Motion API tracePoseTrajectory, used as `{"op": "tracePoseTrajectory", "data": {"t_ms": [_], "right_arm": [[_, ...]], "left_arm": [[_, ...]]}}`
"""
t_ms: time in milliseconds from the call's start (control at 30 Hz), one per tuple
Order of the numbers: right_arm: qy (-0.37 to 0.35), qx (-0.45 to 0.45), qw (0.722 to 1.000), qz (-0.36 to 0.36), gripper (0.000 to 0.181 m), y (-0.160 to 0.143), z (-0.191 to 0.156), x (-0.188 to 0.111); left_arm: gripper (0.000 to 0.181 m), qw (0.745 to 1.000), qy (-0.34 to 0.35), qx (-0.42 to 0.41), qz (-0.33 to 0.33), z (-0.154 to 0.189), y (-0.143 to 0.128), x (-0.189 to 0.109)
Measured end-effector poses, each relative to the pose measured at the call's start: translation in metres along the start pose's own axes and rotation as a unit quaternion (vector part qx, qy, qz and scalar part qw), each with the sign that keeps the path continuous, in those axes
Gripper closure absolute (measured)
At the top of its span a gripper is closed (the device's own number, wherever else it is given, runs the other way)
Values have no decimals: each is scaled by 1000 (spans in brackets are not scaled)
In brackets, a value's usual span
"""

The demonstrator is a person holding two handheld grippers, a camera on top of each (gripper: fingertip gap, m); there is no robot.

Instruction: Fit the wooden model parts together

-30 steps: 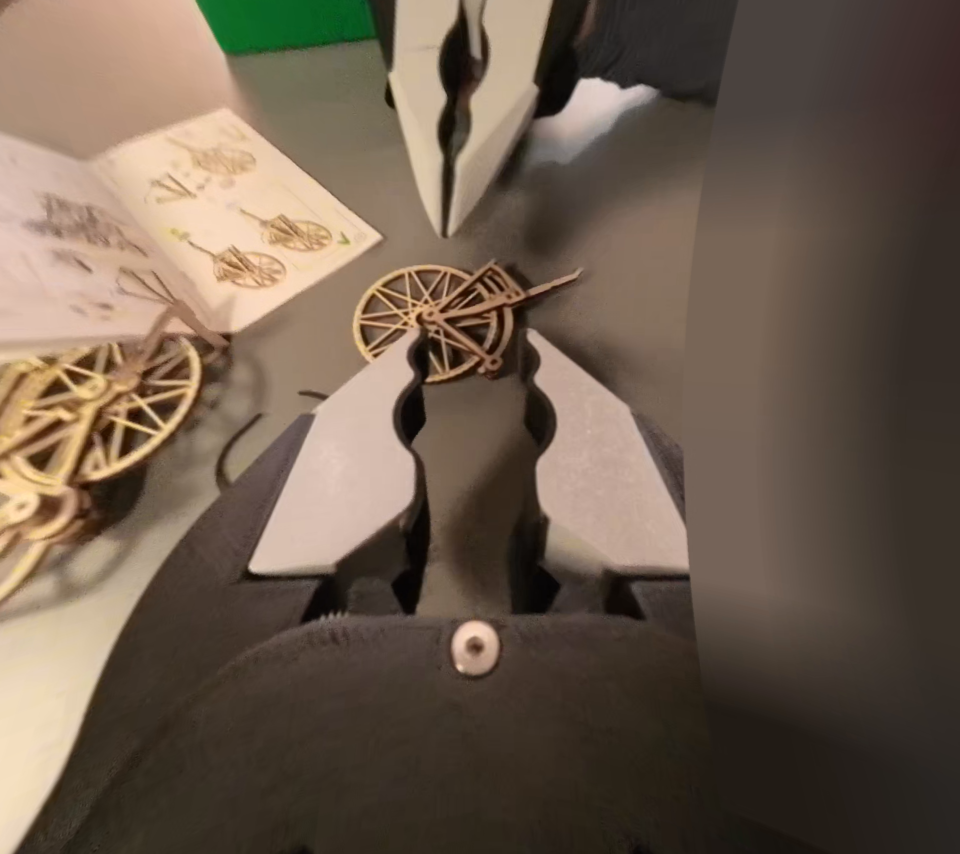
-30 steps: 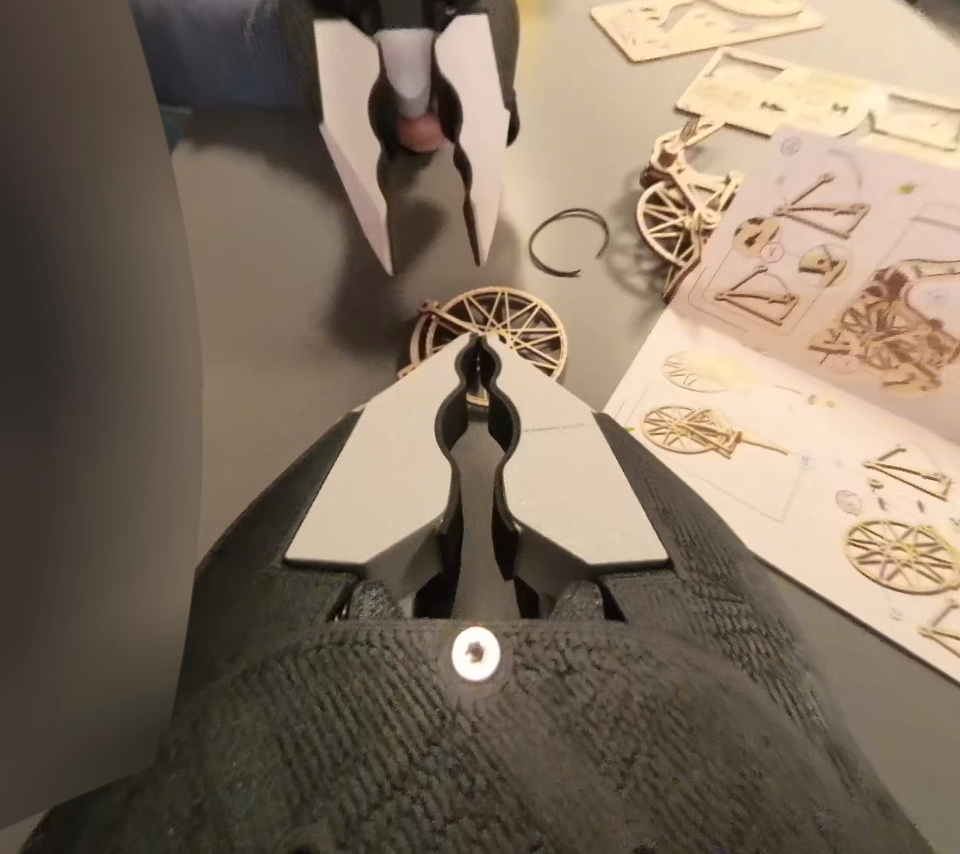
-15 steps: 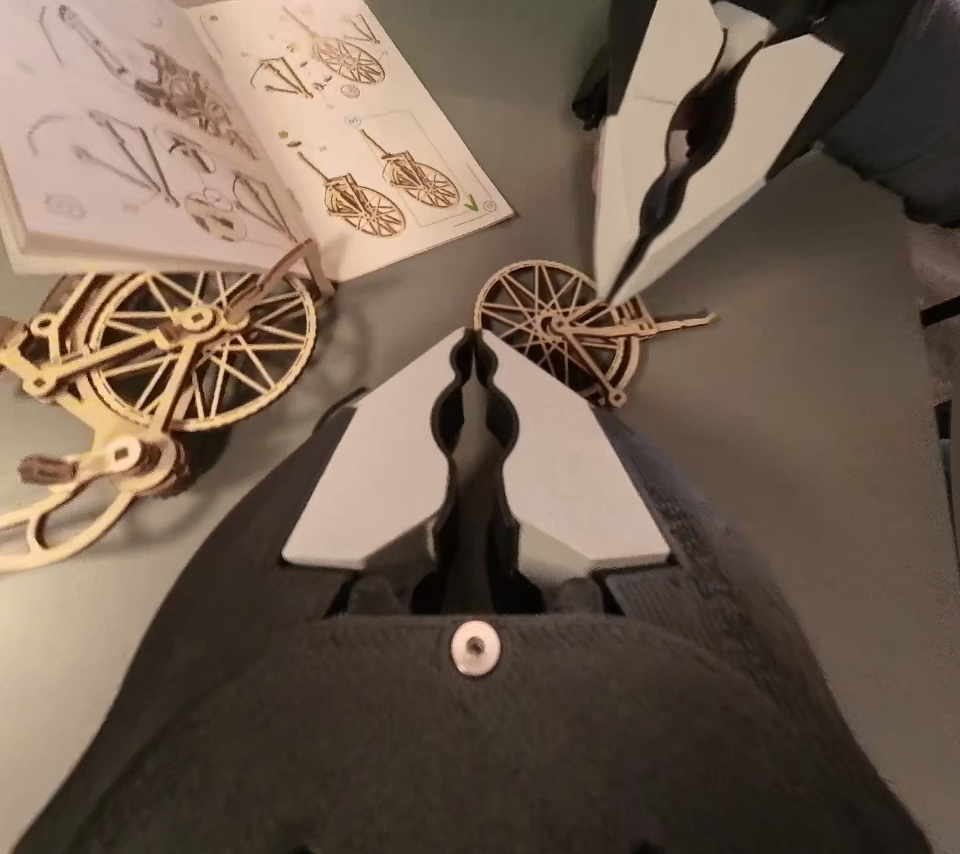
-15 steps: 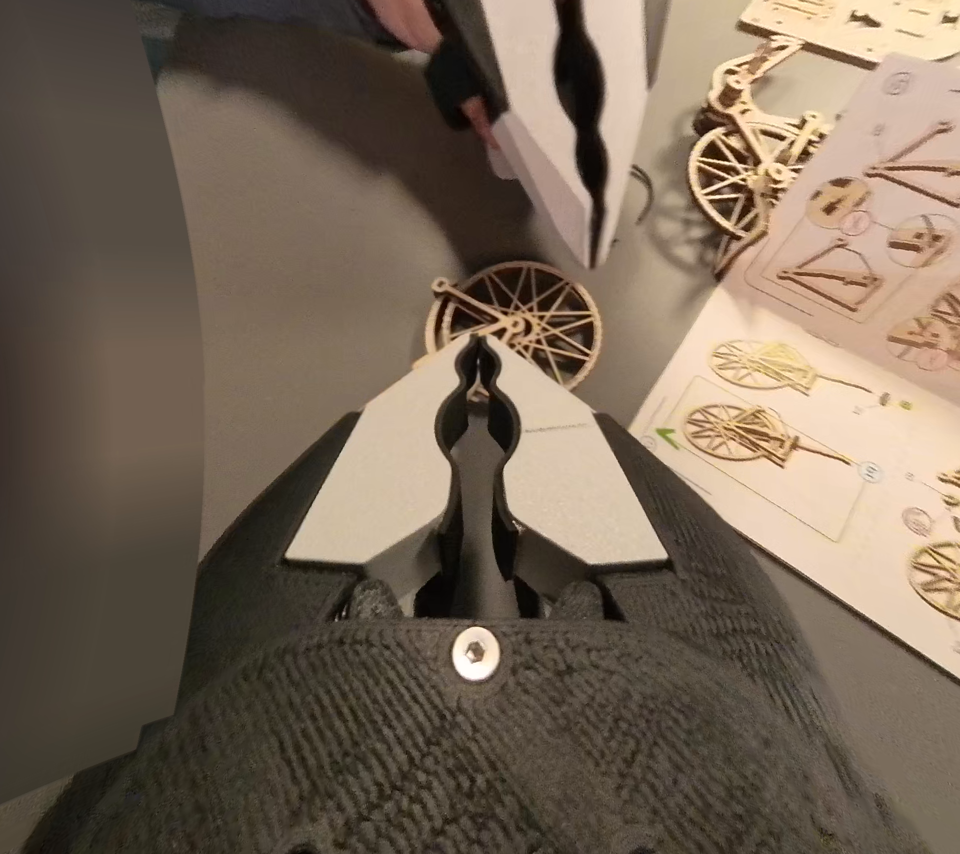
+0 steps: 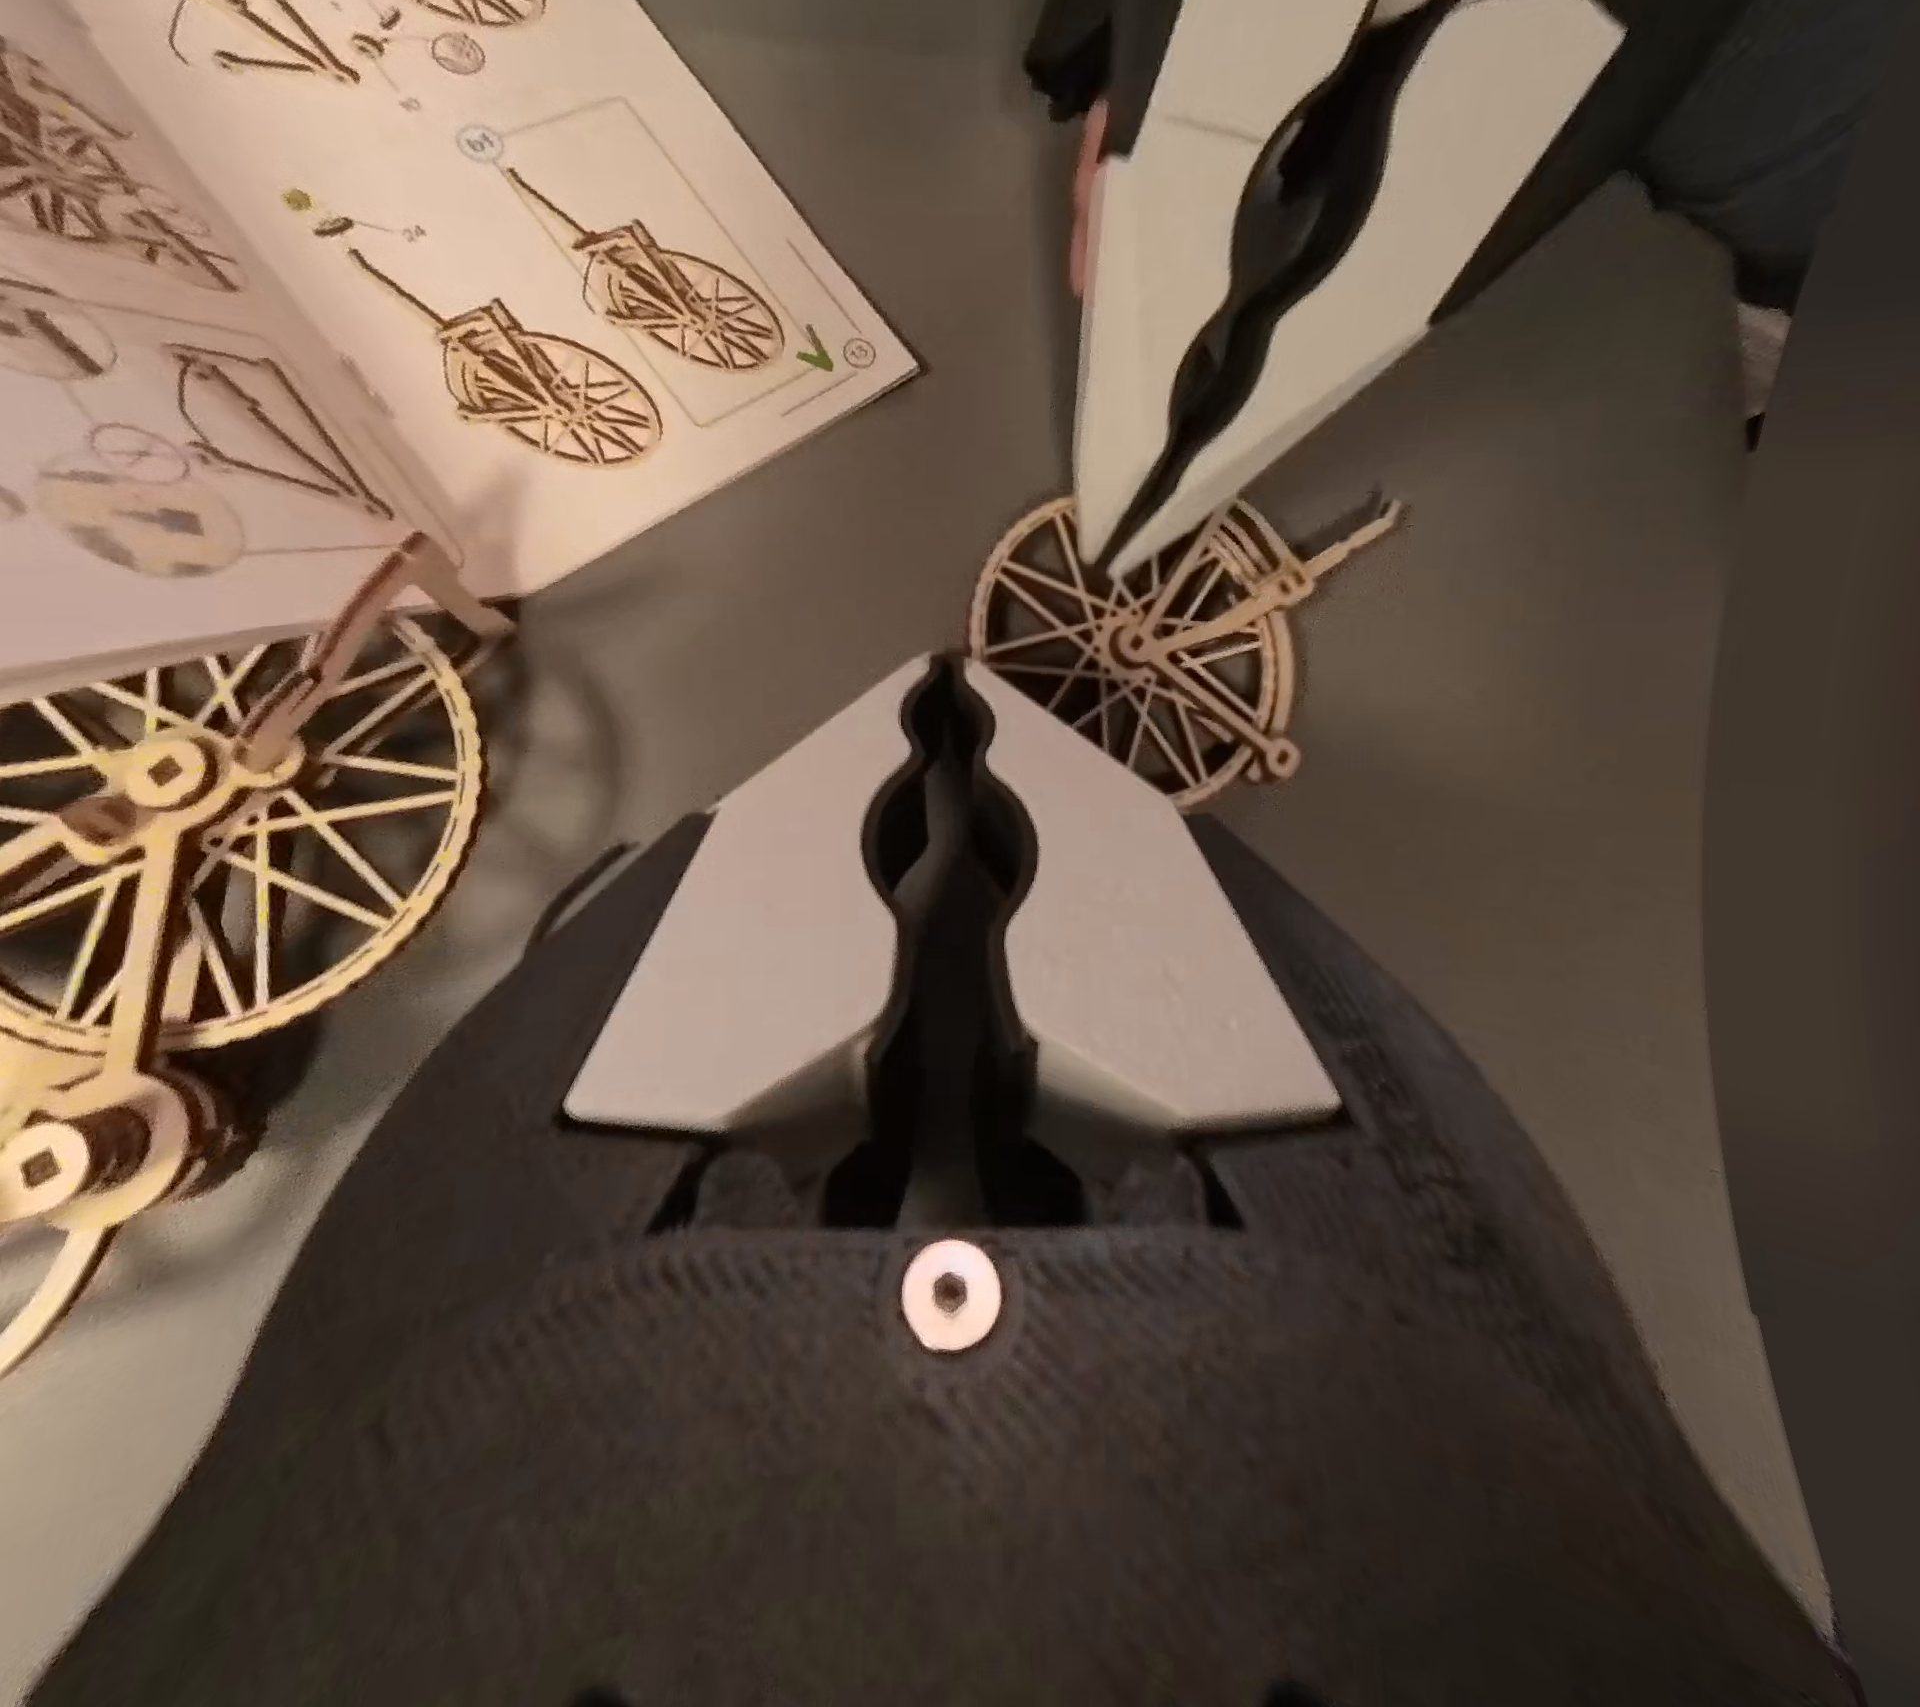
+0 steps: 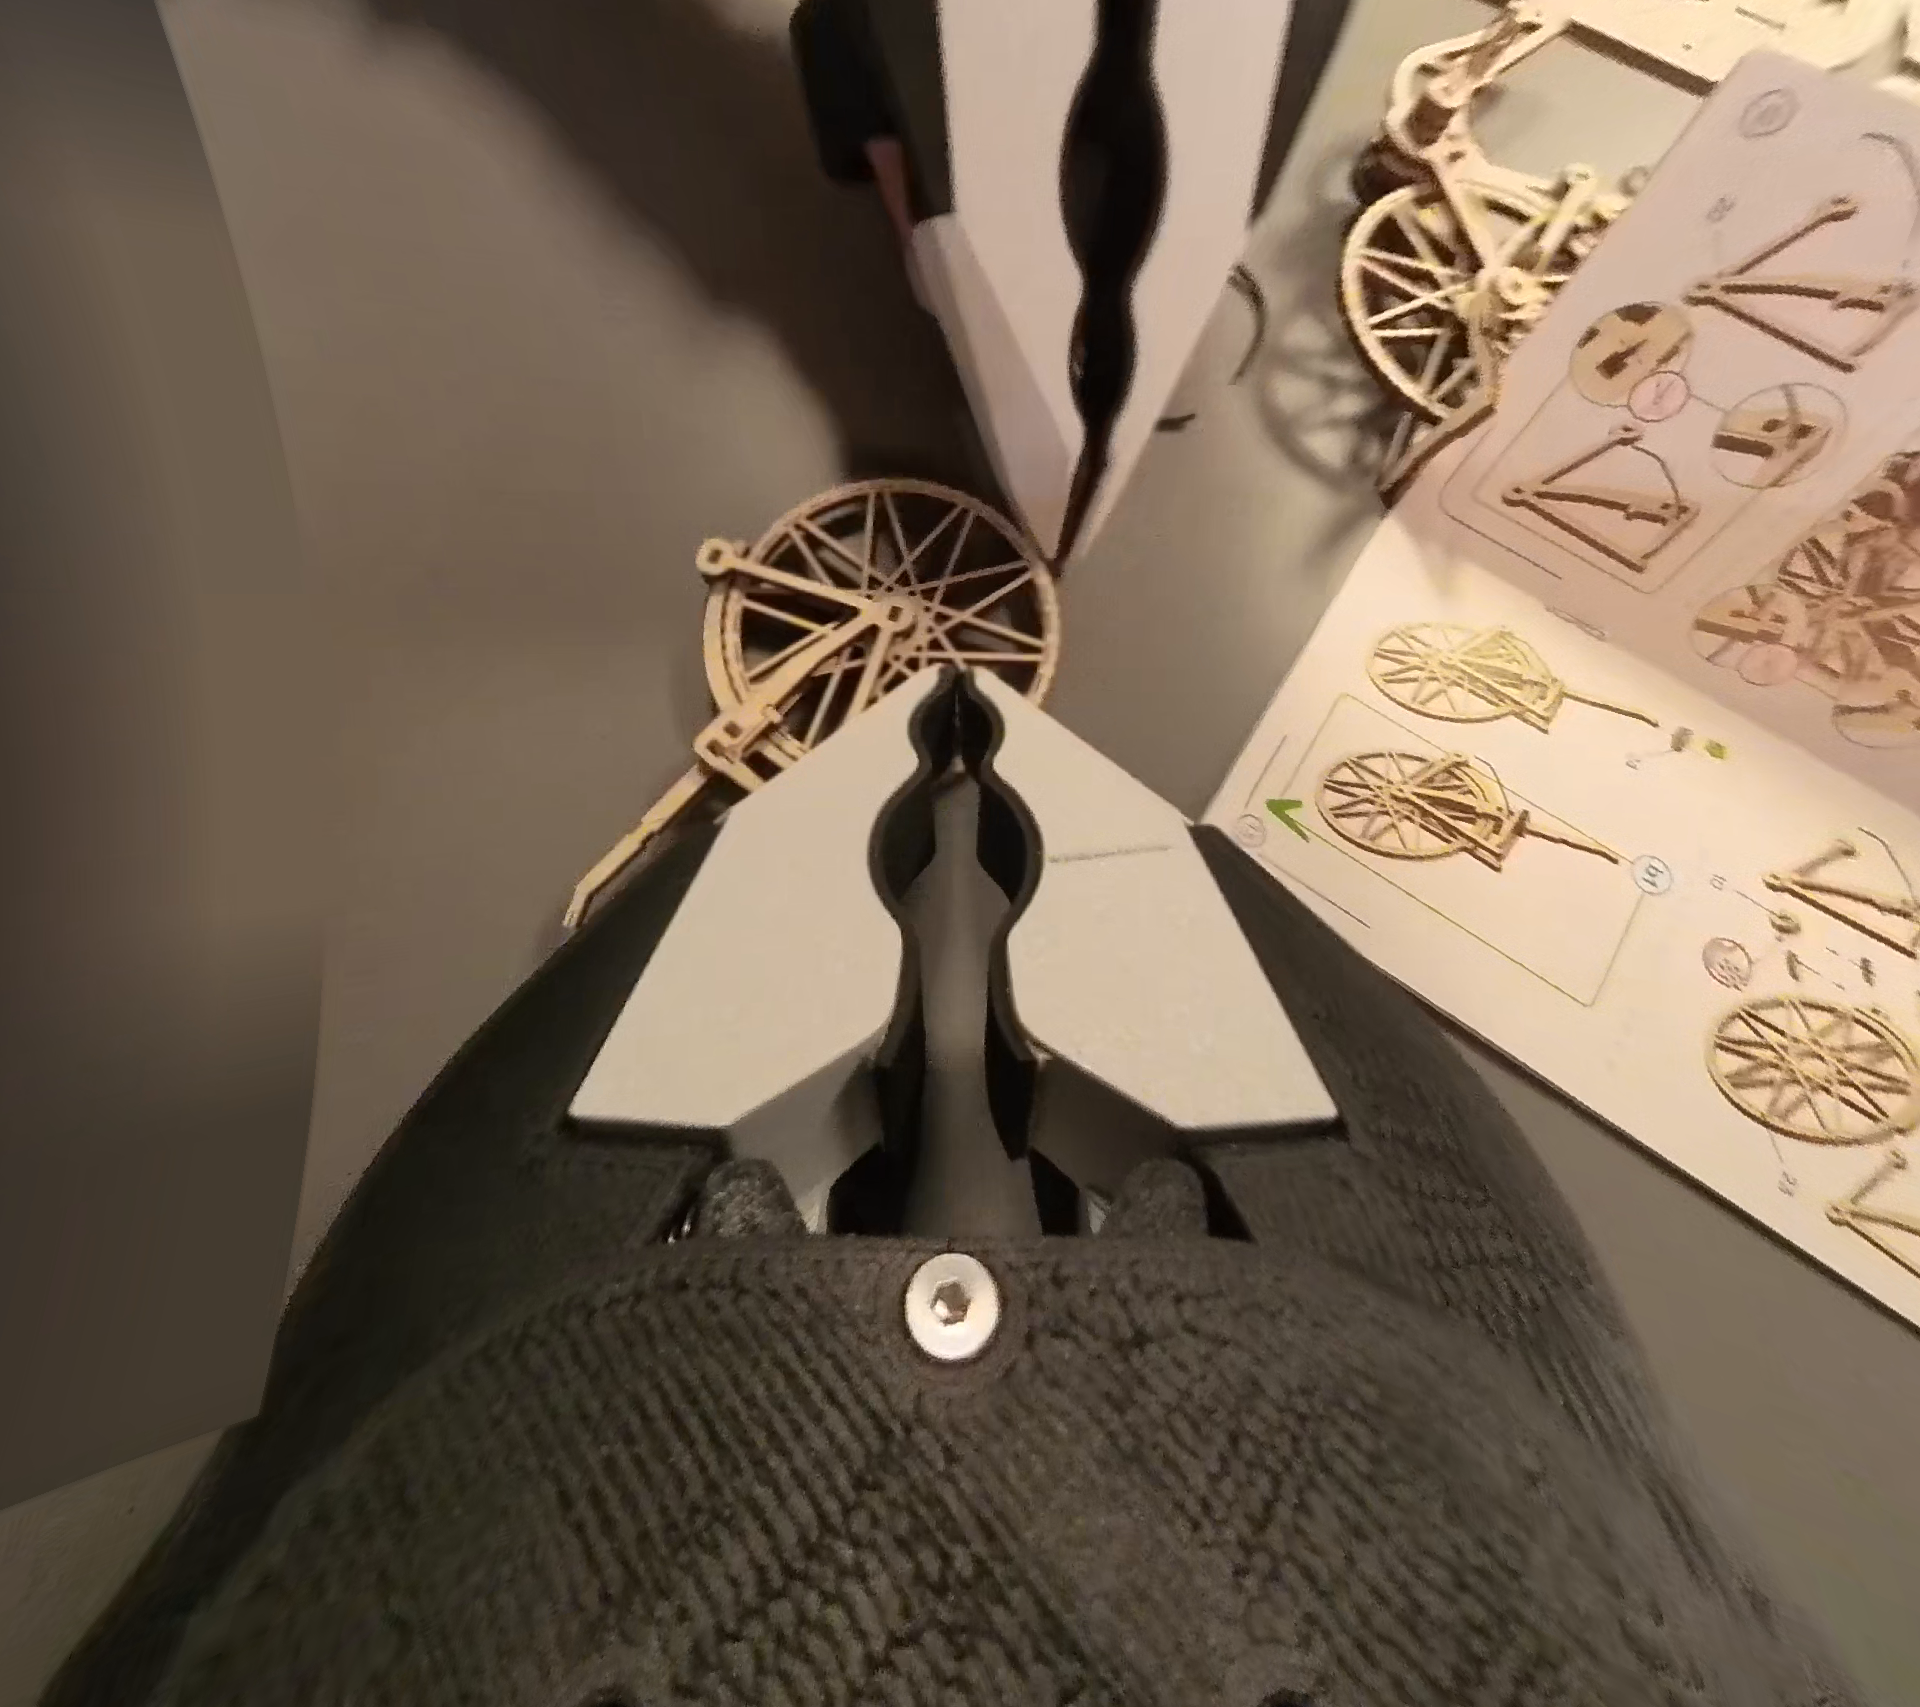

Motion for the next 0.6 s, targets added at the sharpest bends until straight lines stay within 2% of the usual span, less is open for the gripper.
{"op": "tracePoseTrajectory", "data": {"t_ms": [33,133,200,267,300,367,433,600], "right_arm": [[-12,7,1000,8,180,0,2,-4],[-60,51,996,45,154,8,-5,-26],[-81,63,993,55,140,11,-26,-33],[-116,83,990,4,114,3,-44,-29],[-125,94,988,-19,108,-2,-52,-25],[-140,96,985,-43,108,-9,-62,-16],[-159,86,982,-50,116,-10,-64,-16],[-220,73,970,-77,129,-10,-41,-27]], "left_arm": [[181,1000,2,2,1,1,0,-2],[181,998,25,25,46,1,0,-12],[181,988,73,63,122,-2,3,-25],[181,964,124,98,213,-4,4,-42],[181,953,137,103,251,-4,4,-49],[180,934,142,101,311,-4,5,-62],[179,921,136,100,351,-4,5,-69],[170,913,137,105,370,-4,4,-71]]}}
Point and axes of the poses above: each gripper's, where its closed fingertips meet, x out along the fingers, y out of its top, z = x × y across the jaws, the point moved 9 cm from there along -x, back along the fingers, and after that the axes turned 15 degrees about z, right-handed, at the moved point
